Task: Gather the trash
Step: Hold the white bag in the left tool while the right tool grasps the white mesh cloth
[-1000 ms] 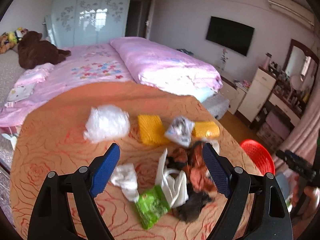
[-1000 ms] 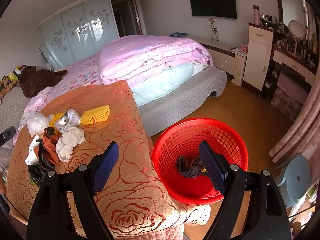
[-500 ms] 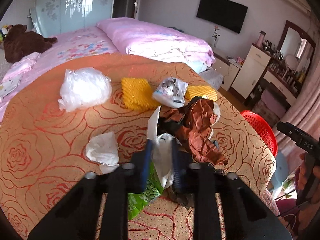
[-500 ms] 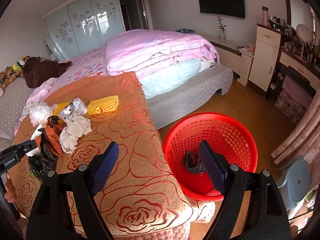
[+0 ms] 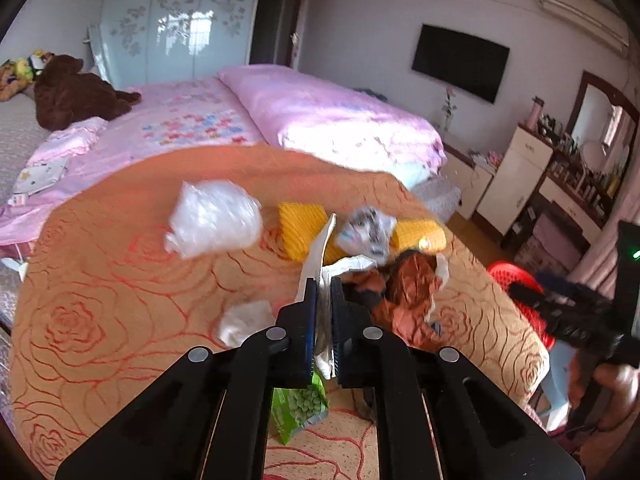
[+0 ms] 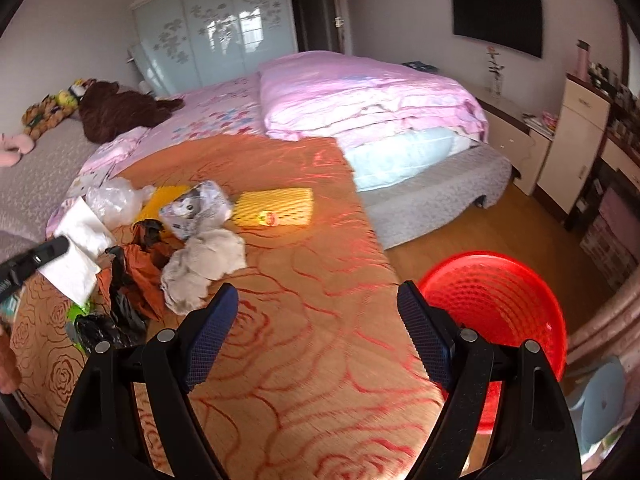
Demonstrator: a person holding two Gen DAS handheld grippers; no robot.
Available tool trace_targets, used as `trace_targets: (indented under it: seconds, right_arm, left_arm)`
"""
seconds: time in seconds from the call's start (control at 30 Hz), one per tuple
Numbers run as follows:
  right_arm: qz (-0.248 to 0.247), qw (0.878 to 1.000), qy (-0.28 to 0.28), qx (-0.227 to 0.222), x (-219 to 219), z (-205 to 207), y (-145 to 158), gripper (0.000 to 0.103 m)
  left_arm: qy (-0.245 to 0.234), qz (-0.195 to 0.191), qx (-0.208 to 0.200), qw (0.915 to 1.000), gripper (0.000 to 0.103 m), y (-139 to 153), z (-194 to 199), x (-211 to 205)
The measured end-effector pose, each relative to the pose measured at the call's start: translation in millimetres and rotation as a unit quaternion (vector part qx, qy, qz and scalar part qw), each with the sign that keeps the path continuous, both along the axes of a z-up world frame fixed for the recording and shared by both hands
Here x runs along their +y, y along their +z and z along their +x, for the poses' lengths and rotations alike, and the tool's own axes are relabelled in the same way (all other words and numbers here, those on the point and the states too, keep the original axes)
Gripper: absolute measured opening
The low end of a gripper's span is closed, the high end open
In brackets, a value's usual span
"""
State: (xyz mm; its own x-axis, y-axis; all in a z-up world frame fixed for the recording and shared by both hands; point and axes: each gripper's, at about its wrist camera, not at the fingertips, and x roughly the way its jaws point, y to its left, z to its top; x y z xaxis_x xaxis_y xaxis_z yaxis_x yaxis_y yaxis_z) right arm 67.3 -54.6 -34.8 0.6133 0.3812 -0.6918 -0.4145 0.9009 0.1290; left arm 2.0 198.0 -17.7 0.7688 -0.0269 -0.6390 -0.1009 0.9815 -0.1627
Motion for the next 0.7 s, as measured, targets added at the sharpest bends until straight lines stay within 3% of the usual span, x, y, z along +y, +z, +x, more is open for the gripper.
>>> trace_targets:
  seconds: [0.33, 0.53, 0.7]
  right_arm:
    - [-0.013, 0.998, 0.067, 0.002, 67.4, 20.9, -8.5, 0.07]
    - [-0.013, 0.993, 0.11, 0.041, 96.5, 28.6, -22.3, 0.063]
    - [-0.011, 0.99, 0.132, 0.052, 106.3, 23.2, -28.7, 0.04]
  left_arm:
    - [0.024, -0.007, -0.019, 0.9995, 0.007, 13.0, -4.3, 11.6]
    - [0.024, -0.009, -0.019, 0.9995, 0.006, 11.3, -6.4, 12.4]
    - [0.025, -0.009, -0.019, 0.9995, 0.006, 10.2, -6.0, 13.6]
